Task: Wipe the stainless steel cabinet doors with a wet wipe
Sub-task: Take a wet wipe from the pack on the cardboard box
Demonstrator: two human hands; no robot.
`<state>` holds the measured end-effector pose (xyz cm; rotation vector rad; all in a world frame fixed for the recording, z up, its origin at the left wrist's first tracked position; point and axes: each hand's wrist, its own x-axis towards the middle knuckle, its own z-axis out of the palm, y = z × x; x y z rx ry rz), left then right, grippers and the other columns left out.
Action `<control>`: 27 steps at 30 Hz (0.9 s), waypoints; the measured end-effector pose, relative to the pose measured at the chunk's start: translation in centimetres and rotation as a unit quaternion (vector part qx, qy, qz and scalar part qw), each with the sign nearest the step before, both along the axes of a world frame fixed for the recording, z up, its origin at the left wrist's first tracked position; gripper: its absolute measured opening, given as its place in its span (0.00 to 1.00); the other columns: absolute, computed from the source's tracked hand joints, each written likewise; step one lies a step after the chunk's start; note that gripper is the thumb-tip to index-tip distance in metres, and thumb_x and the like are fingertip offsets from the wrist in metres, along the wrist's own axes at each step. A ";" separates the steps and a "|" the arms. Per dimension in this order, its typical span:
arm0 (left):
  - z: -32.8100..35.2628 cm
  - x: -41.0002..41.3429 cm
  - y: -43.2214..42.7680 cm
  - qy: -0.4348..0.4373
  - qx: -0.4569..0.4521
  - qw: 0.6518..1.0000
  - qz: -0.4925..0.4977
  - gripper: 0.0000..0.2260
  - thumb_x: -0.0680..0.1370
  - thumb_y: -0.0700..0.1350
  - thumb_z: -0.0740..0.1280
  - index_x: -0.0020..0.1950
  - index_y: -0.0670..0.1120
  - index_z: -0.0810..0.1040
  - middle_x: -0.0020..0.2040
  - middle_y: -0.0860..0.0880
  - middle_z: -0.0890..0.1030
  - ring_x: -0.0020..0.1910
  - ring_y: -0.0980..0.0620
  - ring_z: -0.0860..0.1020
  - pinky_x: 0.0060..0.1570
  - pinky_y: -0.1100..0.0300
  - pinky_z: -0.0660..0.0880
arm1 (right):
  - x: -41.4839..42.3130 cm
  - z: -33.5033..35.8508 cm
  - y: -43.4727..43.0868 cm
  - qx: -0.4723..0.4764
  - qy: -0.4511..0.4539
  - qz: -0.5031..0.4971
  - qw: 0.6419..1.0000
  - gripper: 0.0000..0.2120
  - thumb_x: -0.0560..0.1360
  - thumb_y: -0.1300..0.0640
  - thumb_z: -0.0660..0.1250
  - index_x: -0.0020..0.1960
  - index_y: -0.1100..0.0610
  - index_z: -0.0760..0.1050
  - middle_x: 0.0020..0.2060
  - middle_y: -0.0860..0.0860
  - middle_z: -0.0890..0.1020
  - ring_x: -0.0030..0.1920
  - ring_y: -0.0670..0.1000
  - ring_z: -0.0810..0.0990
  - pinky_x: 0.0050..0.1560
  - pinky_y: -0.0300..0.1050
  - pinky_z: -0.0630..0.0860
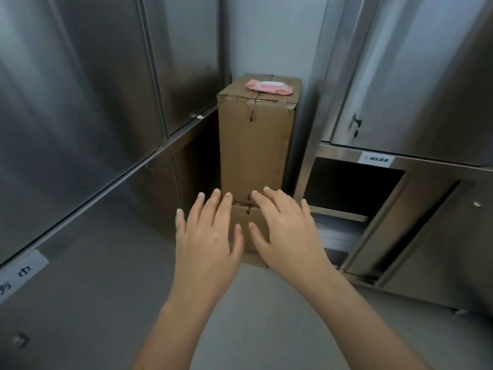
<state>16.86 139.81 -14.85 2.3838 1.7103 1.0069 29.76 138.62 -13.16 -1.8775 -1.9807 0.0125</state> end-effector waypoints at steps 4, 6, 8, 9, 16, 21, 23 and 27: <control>-1.0 -0.2 4.4 -0.001 -0.047 0.999 -0.012 0.22 0.78 0.47 0.62 0.73 0.46 0.65 0.73 0.48 0.65 0.74 0.47 0.58 0.70 0.44 0.49 | -0.6 -1.1 4.8 -0.035 -0.019 0.017 0.999 0.25 0.79 0.47 0.56 0.74 0.48 0.57 0.73 0.47 0.60 0.74 0.49 0.54 0.72 0.54 0.47; -1.4 -0.1 6.7 -0.007 -0.052 0.999 -0.012 0.22 0.79 0.47 0.61 0.73 0.47 0.64 0.73 0.48 0.64 0.74 0.48 0.57 0.71 0.45 0.48 | 0.0 -1.3 7.2 -0.037 -0.025 0.012 0.999 0.25 0.79 0.47 0.56 0.74 0.48 0.57 0.73 0.48 0.61 0.74 0.49 0.55 0.72 0.54 0.48; -1.7 0.3 9.2 -0.009 -0.052 0.999 -0.005 0.22 0.79 0.47 0.61 0.73 0.46 0.65 0.73 0.48 0.65 0.74 0.48 0.57 0.71 0.46 0.48 | 0.9 -1.5 9.7 -0.037 -0.026 0.004 0.999 0.25 0.79 0.48 0.57 0.74 0.48 0.57 0.73 0.47 0.61 0.73 0.49 0.55 0.72 0.54 0.49; -1.8 0.7 10.4 -0.011 -0.052 0.999 0.000 0.22 0.78 0.46 0.62 0.72 0.46 0.66 0.72 0.47 0.66 0.74 0.47 0.58 0.70 0.45 0.49 | 1.3 -1.7 11.1 -0.039 -0.024 0.002 0.999 0.25 0.79 0.48 0.56 0.74 0.48 0.57 0.73 0.47 0.61 0.73 0.49 0.55 0.72 0.54 0.48; -2.7 4.6 20.5 0.032 -0.056 0.998 0.026 0.22 0.78 0.47 0.62 0.72 0.46 0.66 0.72 0.47 0.66 0.73 0.46 0.60 0.70 0.44 0.51 | 4.6 -2.7 22.2 -0.025 0.006 0.038 0.999 0.25 0.79 0.48 0.57 0.74 0.48 0.57 0.73 0.48 0.62 0.73 0.50 0.56 0.72 0.55 0.50; -0.4 8.9 29.1 0.049 -0.030 0.998 0.022 0.23 0.79 0.49 0.58 0.75 0.49 0.60 0.75 0.49 0.61 0.75 0.49 0.54 0.71 0.48 0.46 | 10.2 -1.5 30.0 -0.006 0.010 0.019 1.000 0.26 0.79 0.48 0.58 0.75 0.48 0.56 0.73 0.48 0.61 0.74 0.49 0.55 0.72 0.55 0.49; 0.4 10.6 31.8 0.044 -0.011 0.999 0.022 0.23 0.79 0.48 0.60 0.73 0.47 0.64 0.73 0.47 0.65 0.74 0.47 0.58 0.69 0.48 0.47 | 11.9 -0.7 32.7 0.009 0.009 0.019 1.000 0.26 0.78 0.48 0.58 0.74 0.48 0.57 0.73 0.49 0.62 0.74 0.50 0.56 0.72 0.55 0.50; 0.6 13.3 35.8 0.041 -0.015 0.999 0.019 0.23 0.78 0.47 0.62 0.73 0.47 0.65 0.72 0.47 0.66 0.74 0.47 0.58 0.68 0.50 0.46 | 14.2 -0.2 36.7 0.023 0.006 0.020 1.000 0.25 0.78 0.49 0.60 0.74 0.50 0.60 0.72 0.50 0.64 0.73 0.51 0.58 0.72 0.57 0.51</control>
